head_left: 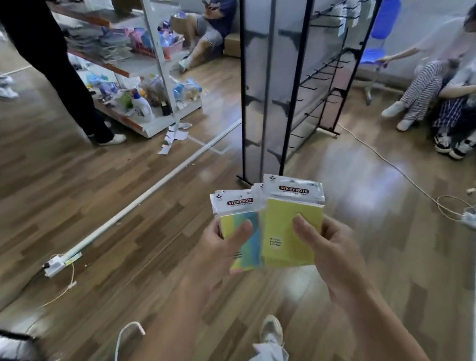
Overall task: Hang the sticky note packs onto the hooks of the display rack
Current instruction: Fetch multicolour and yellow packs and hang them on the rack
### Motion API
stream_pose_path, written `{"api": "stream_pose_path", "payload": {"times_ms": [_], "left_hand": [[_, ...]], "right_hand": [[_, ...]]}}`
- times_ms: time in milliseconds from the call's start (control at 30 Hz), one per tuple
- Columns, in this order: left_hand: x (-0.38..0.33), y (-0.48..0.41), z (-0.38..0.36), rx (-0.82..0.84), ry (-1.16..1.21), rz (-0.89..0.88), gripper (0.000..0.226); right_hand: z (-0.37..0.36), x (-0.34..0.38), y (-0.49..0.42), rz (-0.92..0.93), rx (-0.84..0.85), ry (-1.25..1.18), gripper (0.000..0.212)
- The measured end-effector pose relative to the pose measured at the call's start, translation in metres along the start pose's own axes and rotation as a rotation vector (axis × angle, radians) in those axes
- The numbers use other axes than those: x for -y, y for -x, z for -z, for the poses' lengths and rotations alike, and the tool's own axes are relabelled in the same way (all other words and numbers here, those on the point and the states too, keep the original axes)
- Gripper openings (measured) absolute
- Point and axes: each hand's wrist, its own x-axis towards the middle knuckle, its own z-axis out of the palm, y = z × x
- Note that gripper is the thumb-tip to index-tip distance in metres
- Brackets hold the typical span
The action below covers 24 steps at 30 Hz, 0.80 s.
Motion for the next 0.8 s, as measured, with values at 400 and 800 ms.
{"api": "stream_pose_path", "payload": {"times_ms": [400, 800], "left_hand": [[-0.057, -0.265, -0.160, 0.067, 0.061, 0.027, 0.062], [-0.084, -0.470, -0.313, -0.065, 0.174, 0.012, 0.060]], "right_hand": [[0.119, 0.077, -0.260, 0.023, -0.032, 0.071, 0.020], [0.246, 0.128, -0.516, 0.100, 0.122, 0.205, 0.016]]}}
